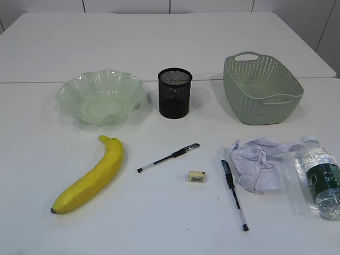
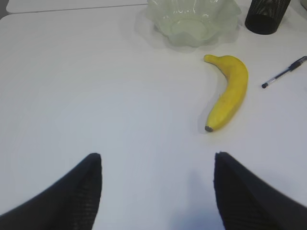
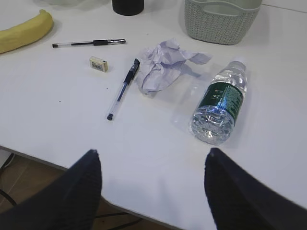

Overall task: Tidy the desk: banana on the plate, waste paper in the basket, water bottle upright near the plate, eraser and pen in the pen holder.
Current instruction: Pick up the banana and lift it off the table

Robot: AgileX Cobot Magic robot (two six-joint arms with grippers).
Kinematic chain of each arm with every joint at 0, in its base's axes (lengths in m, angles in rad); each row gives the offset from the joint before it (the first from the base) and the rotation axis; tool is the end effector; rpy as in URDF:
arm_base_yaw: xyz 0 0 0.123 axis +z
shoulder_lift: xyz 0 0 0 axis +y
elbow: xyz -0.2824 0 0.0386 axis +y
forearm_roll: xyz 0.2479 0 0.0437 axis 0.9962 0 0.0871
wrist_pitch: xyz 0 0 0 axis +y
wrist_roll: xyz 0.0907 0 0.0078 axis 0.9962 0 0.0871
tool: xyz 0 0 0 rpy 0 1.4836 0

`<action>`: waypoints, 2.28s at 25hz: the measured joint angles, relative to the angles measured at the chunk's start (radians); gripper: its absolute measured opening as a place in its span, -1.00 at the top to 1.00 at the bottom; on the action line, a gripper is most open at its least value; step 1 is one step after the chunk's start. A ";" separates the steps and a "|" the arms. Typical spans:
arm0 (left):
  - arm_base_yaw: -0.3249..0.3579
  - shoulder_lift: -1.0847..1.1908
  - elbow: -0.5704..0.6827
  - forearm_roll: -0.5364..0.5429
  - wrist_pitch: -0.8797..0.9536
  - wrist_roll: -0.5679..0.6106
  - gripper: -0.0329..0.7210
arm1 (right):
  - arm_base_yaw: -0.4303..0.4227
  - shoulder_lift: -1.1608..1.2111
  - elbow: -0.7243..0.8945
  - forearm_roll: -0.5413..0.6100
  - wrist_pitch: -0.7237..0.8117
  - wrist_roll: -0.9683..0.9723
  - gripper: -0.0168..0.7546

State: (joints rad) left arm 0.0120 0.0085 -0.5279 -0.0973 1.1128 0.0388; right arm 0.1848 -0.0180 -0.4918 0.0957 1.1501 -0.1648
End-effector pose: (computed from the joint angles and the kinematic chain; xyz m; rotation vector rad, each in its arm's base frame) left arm -0.0091 -0.0080 0.2810 0.0365 2.0738 -0.0858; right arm -0.0121 0.0058 0.2680 -0.3792 2.0883 0.1278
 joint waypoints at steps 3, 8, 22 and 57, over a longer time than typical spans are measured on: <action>0.000 0.000 0.000 -0.002 0.000 0.000 -0.46 | 0.000 0.000 0.000 0.000 0.000 0.000 -0.34; 0.000 0.010 -0.012 -0.018 0.000 0.000 -0.46 | 0.000 0.000 -0.018 0.000 0.000 0.000 -0.34; 0.000 0.260 -0.143 -0.042 -0.006 0.000 -0.46 | 0.000 0.150 -0.157 0.018 0.000 0.000 -0.34; -0.006 1.101 -0.430 -0.387 0.045 0.288 -0.44 | 0.000 0.351 -0.303 0.070 -0.008 0.000 -0.34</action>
State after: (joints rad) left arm 0.0057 1.1100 -0.9575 -0.4845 1.1579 0.3264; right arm 0.1848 0.3333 -0.7952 0.1657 1.1422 -0.1648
